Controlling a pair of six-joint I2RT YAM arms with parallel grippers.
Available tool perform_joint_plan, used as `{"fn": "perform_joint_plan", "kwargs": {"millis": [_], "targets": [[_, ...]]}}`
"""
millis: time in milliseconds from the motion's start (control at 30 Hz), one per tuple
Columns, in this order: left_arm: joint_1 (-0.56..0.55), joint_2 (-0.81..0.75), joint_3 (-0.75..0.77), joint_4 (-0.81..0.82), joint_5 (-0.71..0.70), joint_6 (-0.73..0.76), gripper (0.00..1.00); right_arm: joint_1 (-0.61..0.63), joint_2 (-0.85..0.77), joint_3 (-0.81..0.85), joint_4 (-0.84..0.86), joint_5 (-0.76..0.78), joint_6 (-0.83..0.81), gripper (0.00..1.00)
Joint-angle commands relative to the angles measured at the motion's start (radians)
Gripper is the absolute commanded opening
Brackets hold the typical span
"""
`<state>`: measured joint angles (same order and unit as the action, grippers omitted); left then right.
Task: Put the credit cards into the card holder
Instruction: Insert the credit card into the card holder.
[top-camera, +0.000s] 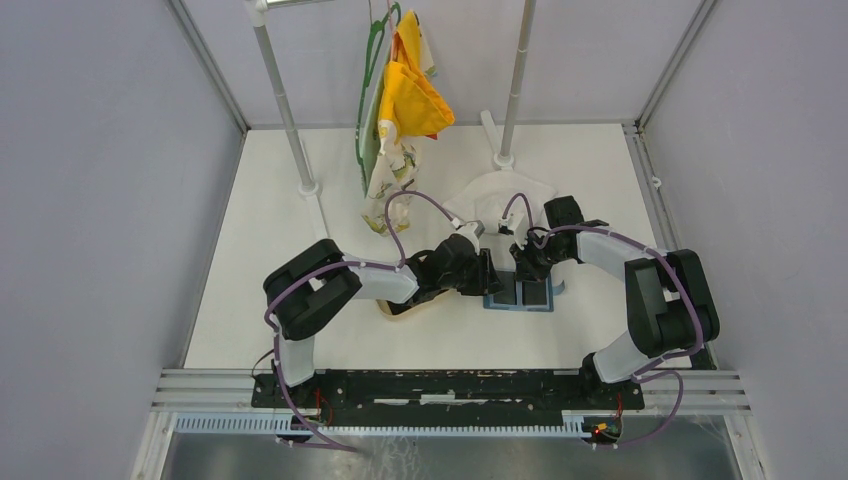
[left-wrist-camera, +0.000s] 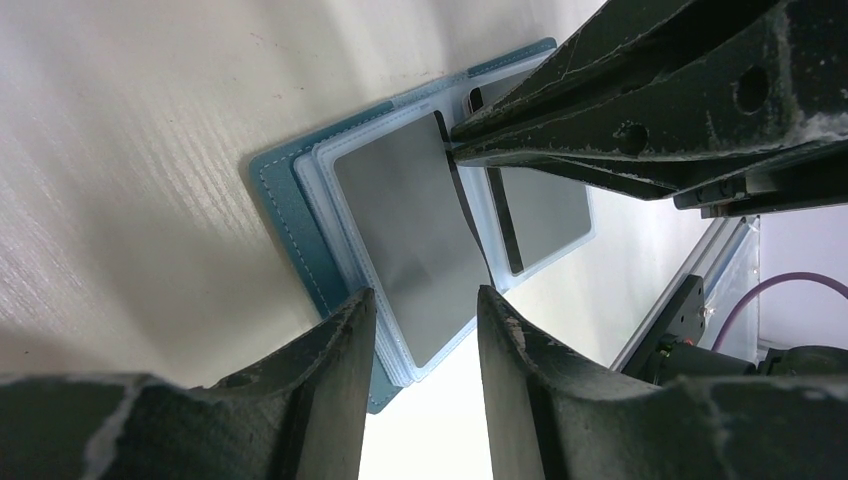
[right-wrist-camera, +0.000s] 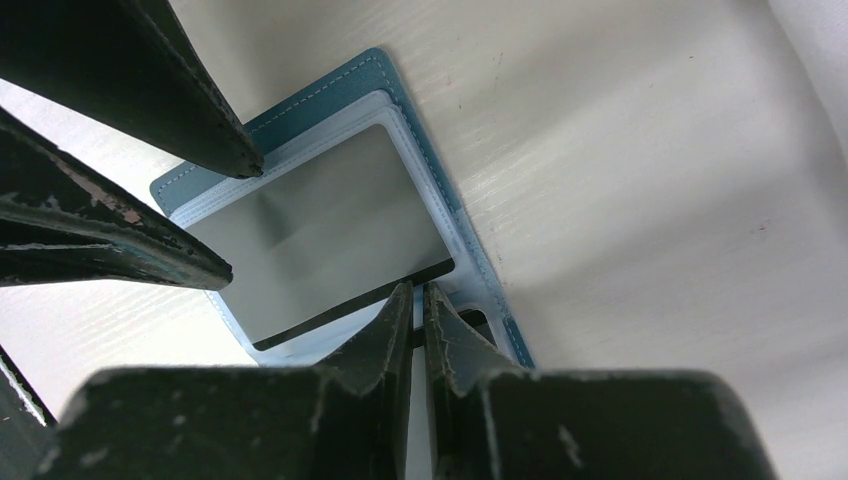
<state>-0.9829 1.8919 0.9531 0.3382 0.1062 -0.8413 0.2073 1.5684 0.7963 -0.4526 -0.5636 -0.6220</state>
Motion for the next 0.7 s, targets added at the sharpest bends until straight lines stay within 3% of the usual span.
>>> {"fn": "perform_joint_plan", "kwargs": {"millis": [0,667], "targets": [[0.003,-0.001,0.031,0.013,-0.011,-0.031,0.49,0.0,0.028,0.003,-0.015,0.033,-0.006,0.13],[0.002,0.005,0.039,0.043,0.03,-0.043,0.52,0.001,0.026,0.004,-0.017,0.03,-0.005,0.13]]}}
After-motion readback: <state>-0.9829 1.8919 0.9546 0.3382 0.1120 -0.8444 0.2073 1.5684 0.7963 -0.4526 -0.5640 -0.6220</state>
